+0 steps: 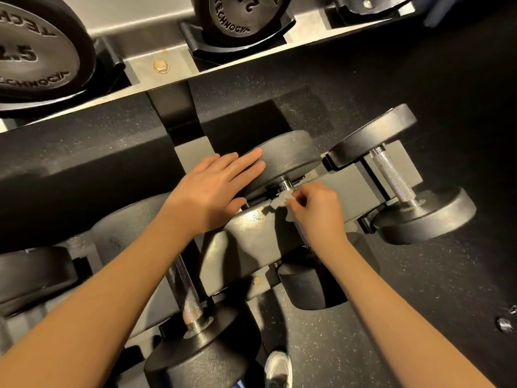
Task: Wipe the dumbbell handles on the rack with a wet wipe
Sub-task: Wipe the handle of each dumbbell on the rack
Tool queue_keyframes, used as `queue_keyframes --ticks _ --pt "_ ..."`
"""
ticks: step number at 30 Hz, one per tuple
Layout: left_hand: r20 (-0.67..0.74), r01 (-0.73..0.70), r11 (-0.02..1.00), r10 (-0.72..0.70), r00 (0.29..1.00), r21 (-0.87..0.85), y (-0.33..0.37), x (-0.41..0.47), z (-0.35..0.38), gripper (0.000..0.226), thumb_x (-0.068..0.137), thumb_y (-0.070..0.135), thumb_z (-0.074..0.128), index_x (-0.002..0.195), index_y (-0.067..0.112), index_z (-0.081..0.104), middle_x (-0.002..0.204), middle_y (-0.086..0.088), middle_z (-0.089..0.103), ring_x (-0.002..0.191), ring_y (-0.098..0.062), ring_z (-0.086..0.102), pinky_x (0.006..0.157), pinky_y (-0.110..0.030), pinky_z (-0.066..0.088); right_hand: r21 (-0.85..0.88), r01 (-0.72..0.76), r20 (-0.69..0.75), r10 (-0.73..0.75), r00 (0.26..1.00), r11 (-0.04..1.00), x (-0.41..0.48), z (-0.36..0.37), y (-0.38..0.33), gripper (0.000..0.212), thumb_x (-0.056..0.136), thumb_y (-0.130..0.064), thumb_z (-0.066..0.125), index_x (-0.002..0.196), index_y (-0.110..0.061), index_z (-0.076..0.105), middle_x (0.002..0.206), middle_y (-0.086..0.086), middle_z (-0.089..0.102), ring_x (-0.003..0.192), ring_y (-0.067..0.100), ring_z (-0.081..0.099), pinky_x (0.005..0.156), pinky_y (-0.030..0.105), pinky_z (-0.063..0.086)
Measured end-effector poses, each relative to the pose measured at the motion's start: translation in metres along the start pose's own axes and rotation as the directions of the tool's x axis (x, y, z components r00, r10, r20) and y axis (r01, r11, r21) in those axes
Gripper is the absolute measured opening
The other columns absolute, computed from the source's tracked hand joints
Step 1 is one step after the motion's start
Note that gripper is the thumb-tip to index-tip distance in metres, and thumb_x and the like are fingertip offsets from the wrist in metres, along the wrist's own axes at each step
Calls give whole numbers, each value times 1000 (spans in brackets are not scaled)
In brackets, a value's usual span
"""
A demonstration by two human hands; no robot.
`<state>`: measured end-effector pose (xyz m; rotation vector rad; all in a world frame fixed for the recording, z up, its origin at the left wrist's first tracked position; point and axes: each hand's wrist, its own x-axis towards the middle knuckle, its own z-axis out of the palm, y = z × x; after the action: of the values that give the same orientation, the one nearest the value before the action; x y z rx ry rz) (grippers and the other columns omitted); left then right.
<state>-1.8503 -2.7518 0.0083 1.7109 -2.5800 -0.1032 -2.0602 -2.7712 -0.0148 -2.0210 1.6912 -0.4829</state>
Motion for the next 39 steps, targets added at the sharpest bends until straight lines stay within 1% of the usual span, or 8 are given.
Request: queue_keyframes --ticks 6,9,14,20,27,33,37,39 --pt "12 6 999 -5 1000 -43 -1 1 1 75 97 37 47 146 35 -9 151 19 -20 147 -16 8 114 -30 -1 -149 120 33 -116 993 981 -21 1 15 9 78 5 66 84 -1 71 86 14 60 69 30 59 59 30 45" --pt "22 5 999 -4 1000 -44 -3 1 3 73 98 39 42 144 36 -15 149 20 -24 147 -15 4 114 -29 -3 -91 118 -55 -124 991 989 0 11 1 5 76 5 67 79 2 68 83 16 60 71 30 58 59 33 45" --pt "33 2 998 0 999 -57 -2 1 3 72 98 38 42 148 35 -10 150 19 -23 147 -15 4 116 -31 0 31 54 -251 -45 967 998 9 26 -17 13 74 0 72 69 -2 61 78 10 56 68 18 47 58 28 35" --pt "15 -9 999 10 1000 -46 -4 1 6 72 98 38 42 147 34 -10 157 15 -14 146 -17 9 118 -35 7 -182 -37 48 47 998 983 -2 9 -3 6 85 -4 63 83 -4 69 96 9 55 82 24 54 67 35 45" --pt "7 -25 999 26 1000 -35 -3 -1 3 70 98 38 42 151 31 -4 159 13 -10 146 -19 12 118 -36 10 -66 110 -138 -118 983 992 13 20 -15 8 73 3 72 71 -2 66 82 13 58 65 24 54 55 31 41" --pt "10 -42 999 42 999 -31 -4 -1 3 71 98 39 41 148 31 -8 160 11 -9 146 -19 13 119 -37 11 -225 -30 151 65 986 974 -20 -3 9 3 80 -5 70 80 -8 71 89 3 51 78 23 56 64 30 44" --pt "9 -41 999 41 999 -26 -4 0 3 70 98 39 41 149 31 -7 160 10 -8 146 -19 13 118 -37 12 -164 -63 137 86 987 984 -8 -7 -1 7 81 -14 72 85 -10 68 90 1 53 82 20 55 70 32 47" --pt "7 -39 999 39 999 -22 -4 -1 3 71 98 39 42 150 30 -5 160 10 -8 145 -19 14 118 -37 12 -208 -63 145 94 985 976 -9 -7 -4 7 82 -16 71 85 -11 67 91 1 53 83 21 55 67 31 44"
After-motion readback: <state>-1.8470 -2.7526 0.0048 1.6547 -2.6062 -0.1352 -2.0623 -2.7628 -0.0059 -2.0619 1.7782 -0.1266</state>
